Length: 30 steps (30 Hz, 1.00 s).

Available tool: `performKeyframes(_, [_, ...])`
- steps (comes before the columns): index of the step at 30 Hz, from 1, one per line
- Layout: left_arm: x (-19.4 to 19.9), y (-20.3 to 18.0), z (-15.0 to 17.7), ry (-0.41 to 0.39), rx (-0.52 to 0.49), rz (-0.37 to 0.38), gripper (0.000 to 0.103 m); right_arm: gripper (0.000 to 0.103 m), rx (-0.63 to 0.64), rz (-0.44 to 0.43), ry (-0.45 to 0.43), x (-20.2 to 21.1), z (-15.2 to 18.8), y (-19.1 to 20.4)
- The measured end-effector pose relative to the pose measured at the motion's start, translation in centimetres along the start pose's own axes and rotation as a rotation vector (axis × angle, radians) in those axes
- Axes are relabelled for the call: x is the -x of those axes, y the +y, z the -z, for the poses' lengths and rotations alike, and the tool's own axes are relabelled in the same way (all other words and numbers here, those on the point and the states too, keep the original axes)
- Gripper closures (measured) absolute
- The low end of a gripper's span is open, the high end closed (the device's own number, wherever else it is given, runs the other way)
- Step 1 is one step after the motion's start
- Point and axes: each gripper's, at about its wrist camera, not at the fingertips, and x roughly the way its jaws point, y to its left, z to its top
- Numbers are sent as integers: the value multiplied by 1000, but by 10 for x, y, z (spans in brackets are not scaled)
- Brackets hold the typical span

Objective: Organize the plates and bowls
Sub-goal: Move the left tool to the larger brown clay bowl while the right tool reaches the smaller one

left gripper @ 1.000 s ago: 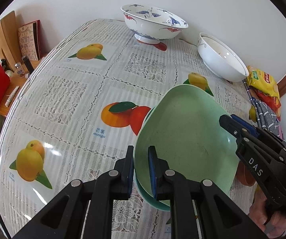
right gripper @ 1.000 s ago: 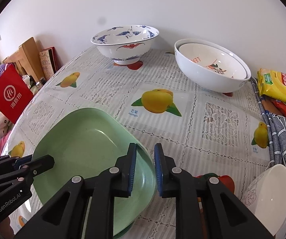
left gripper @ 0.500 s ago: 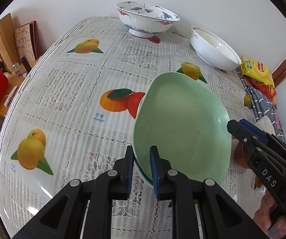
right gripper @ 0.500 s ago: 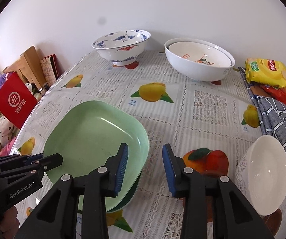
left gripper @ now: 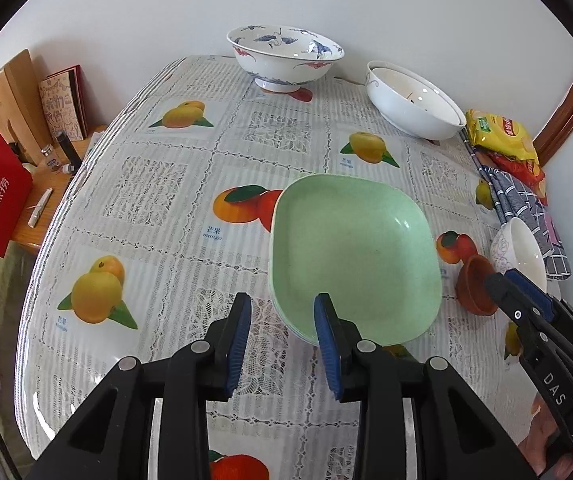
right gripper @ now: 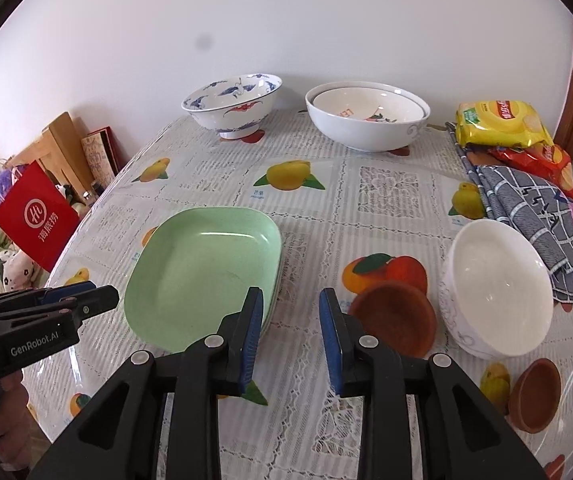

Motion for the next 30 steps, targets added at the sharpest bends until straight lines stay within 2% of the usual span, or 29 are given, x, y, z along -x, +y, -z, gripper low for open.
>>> performKeyframes(4, [13, -21, 2, -18, -27, 16, 67, 59, -5, 51, -53, 33, 6, -16])
performKeyframes(9, [29, -59, 8, -49, -114, 39, 66, 47, 1, 168, -117, 74, 19, -44])
performKeyframes(17, [36, -106, 20, -56, -172, 85, 64, 45, -95, 288, -127, 114, 50, -104])
performKeyframes(27, [13, -147, 28, -26, -209, 71, 62, 45, -255, 287, -46, 104, 84, -175])
performKeyframes(30, [4, -151, 28, -14, -186, 104, 62, 45, -273, 288, -32, 97, 90, -187])
